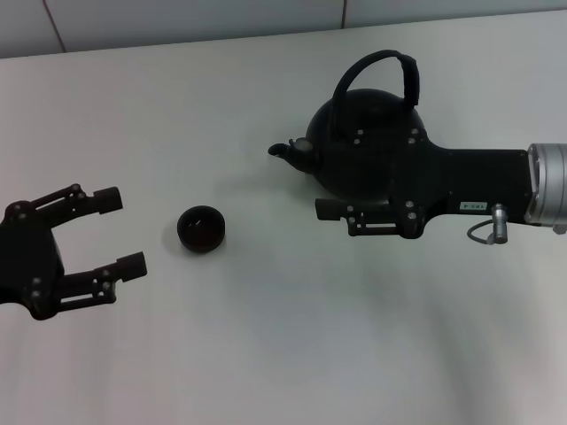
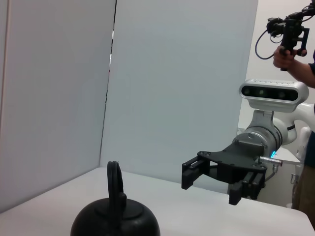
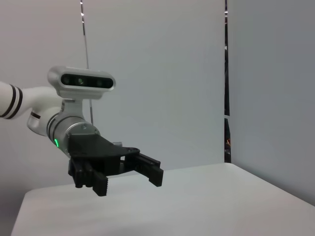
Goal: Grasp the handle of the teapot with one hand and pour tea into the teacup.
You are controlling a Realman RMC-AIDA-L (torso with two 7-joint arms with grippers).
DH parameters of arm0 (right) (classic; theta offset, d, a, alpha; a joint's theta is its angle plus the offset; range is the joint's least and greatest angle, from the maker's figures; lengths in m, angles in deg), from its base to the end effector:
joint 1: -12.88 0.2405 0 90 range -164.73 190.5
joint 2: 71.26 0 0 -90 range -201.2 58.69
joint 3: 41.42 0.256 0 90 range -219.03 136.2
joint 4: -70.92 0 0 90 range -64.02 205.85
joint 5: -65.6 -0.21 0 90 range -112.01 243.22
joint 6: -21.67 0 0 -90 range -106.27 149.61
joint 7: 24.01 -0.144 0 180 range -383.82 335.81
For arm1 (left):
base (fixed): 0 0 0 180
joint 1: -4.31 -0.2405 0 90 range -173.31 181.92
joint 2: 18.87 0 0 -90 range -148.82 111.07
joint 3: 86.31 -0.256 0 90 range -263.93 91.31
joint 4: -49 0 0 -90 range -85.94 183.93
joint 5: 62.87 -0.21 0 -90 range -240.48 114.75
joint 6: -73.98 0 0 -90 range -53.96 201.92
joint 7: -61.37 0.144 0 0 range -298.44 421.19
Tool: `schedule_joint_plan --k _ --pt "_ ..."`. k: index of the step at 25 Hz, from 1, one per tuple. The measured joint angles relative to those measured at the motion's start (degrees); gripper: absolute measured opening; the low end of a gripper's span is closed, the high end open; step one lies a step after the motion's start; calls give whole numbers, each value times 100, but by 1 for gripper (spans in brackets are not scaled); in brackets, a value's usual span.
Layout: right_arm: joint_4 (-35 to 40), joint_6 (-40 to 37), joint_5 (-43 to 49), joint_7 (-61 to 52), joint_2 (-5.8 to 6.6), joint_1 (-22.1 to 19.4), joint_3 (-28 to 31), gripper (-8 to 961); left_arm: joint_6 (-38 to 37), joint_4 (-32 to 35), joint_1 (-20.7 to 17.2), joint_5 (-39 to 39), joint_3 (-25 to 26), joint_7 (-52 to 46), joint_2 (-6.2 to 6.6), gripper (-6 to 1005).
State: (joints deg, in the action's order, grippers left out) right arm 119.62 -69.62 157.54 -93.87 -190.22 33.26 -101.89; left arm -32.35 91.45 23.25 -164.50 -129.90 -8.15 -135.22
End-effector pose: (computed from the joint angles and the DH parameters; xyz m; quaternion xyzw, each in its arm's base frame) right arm 0.2313 0.3028 0.0048 -0.9417 0.0669 0.3034 0.1287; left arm -0.2755 0.2666 0.0403 -0.9313 -0.1181 -0.3276 0.1070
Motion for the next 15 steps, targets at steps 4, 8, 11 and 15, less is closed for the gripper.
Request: schedule_joint_plan --k 4,8,11,15 --pt "3 -27 0 10 -2 2 0 702 -2 -47 -4 -23 -19 -2 13 854" --pt "-32 -55 0 111 -13 2 -24 702 -9 -58 -5 -36 -12 22 -33 854" --pt "-69 -55 0 164 -20 1 -63 702 40 -66 -5 -43 -32 27 -86 854" --pt "-93 -48 0 166 -21 2 -114 702 64 -68 -11 -88 -16 28 -110 854"
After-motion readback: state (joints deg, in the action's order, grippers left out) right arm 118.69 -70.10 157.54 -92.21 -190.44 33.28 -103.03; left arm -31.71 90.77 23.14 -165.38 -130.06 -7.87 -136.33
